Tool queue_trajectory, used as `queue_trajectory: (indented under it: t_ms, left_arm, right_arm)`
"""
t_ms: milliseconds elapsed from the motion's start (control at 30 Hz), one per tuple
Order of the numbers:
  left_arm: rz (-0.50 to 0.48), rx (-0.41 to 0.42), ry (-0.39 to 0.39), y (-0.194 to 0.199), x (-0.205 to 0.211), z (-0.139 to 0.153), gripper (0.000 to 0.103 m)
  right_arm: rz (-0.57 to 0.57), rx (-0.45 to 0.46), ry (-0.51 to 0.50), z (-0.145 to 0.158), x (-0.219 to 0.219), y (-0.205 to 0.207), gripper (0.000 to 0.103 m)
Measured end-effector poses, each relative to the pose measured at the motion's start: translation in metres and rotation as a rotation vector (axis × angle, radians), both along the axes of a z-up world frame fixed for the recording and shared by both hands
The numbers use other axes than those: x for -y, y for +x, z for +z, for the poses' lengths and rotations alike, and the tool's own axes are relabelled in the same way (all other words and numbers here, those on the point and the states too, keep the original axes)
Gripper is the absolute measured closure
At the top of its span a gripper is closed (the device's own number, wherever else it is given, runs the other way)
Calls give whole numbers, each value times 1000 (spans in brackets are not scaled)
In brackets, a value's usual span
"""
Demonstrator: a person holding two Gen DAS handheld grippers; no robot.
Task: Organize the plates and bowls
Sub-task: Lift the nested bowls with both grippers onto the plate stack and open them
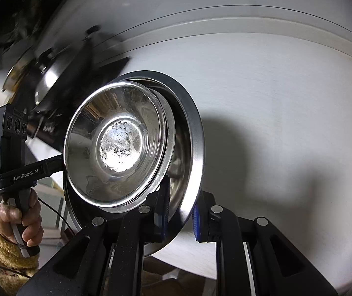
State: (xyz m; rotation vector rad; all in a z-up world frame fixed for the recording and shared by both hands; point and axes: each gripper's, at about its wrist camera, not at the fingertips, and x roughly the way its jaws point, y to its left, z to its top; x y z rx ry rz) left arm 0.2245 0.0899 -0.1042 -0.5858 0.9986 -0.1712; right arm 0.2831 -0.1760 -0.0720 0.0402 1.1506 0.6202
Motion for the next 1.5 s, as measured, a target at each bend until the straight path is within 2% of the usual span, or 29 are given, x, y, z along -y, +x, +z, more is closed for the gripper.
queue_trajectory:
  t_ms: [133, 333, 633, 933, 1100, 1200, 1367, 1500]
  left_arm:
    - [55, -16, 15, -11, -43, -5, 93]
    - [76, -55, -12, -12, -82, -33, 93]
    - [53, -88, -14, 2, -81, -59, 93]
    - [23, -60, -8, 6, -84, -54, 93]
    - [20, -18, 51, -1, -89, -42, 92]
    - [23, 36, 141, -12, -87, -27, 90]
    - [1, 156, 273, -41, -81, 5, 90]
    - [-3, 270, 420, -68, -69, 34, 90]
  right_arm:
    - [62, -11, 15, -9, -49, 4, 88]
    - [88, -45, 1, -27, -82, 3, 88]
    - [15, -116, -48, -62, -88, 6, 88]
    - [-34, -96, -56, -61, -88, 2, 88]
    - [-82, -81, -67, -58, -85, -2, 88]
    - [-120, -40, -85, -48, -81, -8, 82]
    - [-189, 91, -158, -23, -74, -31, 55]
    - [-234, 181, -194, -6, -65, -62, 43]
